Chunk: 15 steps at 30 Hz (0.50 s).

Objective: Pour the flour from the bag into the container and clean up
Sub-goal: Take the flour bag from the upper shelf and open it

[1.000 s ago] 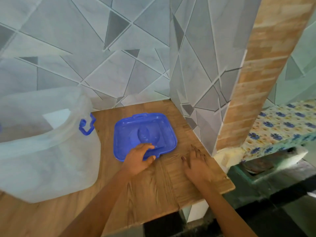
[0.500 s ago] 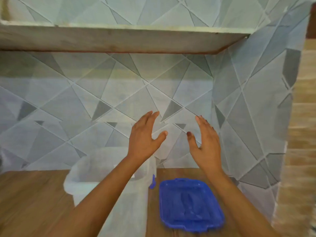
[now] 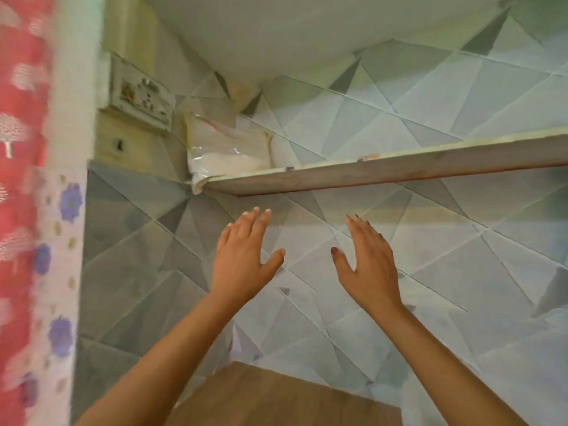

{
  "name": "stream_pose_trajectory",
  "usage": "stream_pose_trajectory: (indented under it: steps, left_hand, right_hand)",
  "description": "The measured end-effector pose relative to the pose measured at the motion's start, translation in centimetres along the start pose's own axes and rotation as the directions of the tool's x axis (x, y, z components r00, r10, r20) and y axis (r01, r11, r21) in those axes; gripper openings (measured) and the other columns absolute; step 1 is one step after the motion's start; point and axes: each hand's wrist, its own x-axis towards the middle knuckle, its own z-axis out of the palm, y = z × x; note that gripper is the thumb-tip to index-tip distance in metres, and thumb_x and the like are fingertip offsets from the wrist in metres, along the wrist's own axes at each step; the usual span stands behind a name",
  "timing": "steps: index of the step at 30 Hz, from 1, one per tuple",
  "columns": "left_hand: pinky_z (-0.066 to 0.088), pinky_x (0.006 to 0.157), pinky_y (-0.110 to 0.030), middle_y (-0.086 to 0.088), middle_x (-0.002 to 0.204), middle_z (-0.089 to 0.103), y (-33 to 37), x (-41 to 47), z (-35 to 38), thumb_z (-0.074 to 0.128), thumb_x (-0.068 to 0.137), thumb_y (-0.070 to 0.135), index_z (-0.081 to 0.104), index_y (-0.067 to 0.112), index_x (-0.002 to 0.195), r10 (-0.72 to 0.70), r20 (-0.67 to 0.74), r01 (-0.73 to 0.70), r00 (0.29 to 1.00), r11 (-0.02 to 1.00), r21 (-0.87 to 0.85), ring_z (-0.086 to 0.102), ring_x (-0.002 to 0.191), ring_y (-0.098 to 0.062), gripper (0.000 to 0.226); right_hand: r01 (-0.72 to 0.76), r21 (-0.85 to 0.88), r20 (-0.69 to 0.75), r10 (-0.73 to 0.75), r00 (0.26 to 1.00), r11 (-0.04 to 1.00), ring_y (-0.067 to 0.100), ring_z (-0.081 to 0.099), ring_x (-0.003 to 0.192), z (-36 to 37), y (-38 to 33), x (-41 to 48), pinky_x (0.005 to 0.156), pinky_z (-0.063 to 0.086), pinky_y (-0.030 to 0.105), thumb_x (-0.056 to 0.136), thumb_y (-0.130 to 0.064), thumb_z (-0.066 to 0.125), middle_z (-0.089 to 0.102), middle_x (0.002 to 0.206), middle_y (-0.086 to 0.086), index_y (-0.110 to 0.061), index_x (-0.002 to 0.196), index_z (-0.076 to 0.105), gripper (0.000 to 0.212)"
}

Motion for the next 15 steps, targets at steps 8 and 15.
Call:
stream_pose_trajectory:
  steps: [8, 15]
  left_hand:
    - [0.021, 0.116, -0.038, -0.001, 0.154, 0.029, -12.9, 7.4, -2.7, 0.04, 0.084, 0.056, 0.024, 0.025, 0.147, -0.035, -0.119, 0.057, 0.992, 0.981, 0.186, 0.029, 0.141, -0.021, 0.071]
    - [0.027, 0.112, -0.04, -0.003, 0.15, 0.035, -19.9, 13.8, -0.3, 0.05, 0.089, 0.045, 0.028, 0.023, 0.145, -0.11, -0.146, 0.135, 0.983, 0.976, 0.172, 0.034, 0.136, -0.022, 0.063]
  right_hand:
    - [0.19, 0.04, -0.048, -0.188, 0.981, 0.981, 0.02, 0.018, 0.145, 9.2, -7.5, 10.8, 0.118, 0.011, 0.034, 0.087, -0.042, 0.033, 0.024, 0.155, 0.005, -0.015, 0.147, 0.021, 0.067]
    - [0.218, 0.046, -0.074, -0.215, 0.974, 0.975, 0.021, 0.02, 0.144, 16.0, -8.2, 18.9, 0.118, 0.014, 0.035, 0.093, -0.032, 0.046, 0.025, 0.155, 0.008, -0.013, 0.147, 0.022, 0.062]
